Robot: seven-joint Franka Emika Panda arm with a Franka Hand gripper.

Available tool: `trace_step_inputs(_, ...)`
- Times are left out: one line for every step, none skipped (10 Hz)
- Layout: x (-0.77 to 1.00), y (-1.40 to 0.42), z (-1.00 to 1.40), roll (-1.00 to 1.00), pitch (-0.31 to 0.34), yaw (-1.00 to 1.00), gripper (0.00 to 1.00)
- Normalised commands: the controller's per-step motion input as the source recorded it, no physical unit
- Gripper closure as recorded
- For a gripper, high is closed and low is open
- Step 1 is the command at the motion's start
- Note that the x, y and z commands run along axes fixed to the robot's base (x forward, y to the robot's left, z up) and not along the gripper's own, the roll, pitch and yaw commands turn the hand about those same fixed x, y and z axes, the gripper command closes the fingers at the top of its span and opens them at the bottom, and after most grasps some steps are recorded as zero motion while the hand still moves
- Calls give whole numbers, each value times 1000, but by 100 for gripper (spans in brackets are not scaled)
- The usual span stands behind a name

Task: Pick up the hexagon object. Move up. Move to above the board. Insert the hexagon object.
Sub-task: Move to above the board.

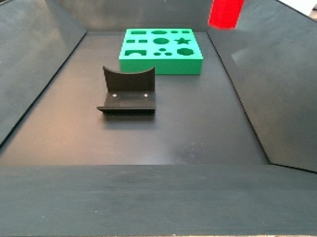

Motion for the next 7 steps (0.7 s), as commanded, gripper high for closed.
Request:
trace_step_inputs(-24, 50, 917, -131, 54, -51, 100)
trace_step_inputs(-6, 43, 684, -117, 59, -53, 100)
trace_step_inputs(2, 38, 507, -108, 62, -53, 100)
trace_step_inputs(4, 33, 335, -99, 65, -52, 100)
trace_step_inputs(299, -1000, 120, 257, 447, 1000, 100)
trace_step_inputs(306, -1000, 86, 298, 448, 1000, 100)
trace_step_inputs(314, -1000, 93, 316, 445, 891, 100)
